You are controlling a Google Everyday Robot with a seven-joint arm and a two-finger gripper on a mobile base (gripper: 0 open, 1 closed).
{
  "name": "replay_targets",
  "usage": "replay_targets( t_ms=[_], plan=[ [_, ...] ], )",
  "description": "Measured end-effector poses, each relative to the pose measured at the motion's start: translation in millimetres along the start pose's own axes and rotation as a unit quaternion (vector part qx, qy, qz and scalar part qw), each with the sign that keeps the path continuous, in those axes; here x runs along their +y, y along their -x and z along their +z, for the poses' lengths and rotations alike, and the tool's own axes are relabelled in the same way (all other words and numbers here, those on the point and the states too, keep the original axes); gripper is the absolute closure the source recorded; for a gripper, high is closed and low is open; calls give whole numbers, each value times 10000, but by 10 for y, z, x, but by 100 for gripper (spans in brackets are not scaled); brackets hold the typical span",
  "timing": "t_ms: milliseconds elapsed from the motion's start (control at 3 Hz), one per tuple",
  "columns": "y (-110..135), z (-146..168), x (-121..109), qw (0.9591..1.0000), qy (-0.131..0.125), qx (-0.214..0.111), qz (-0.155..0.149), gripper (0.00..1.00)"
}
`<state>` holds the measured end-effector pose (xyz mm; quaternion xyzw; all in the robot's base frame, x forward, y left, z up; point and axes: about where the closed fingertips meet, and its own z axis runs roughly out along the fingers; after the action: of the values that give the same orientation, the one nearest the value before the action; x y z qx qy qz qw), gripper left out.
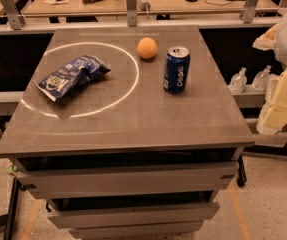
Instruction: Knock pepsi can over
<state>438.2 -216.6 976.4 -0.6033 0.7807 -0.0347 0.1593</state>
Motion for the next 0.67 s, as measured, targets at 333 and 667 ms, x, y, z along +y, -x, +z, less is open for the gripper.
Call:
replay_targets(
  t_ms=[333, 667],
  plan=[
    [0, 0, 0, 10000, 0, -1, -1, 0],
    [80, 30, -67, 9998, 34, -122, -155, 0]
  ],
)
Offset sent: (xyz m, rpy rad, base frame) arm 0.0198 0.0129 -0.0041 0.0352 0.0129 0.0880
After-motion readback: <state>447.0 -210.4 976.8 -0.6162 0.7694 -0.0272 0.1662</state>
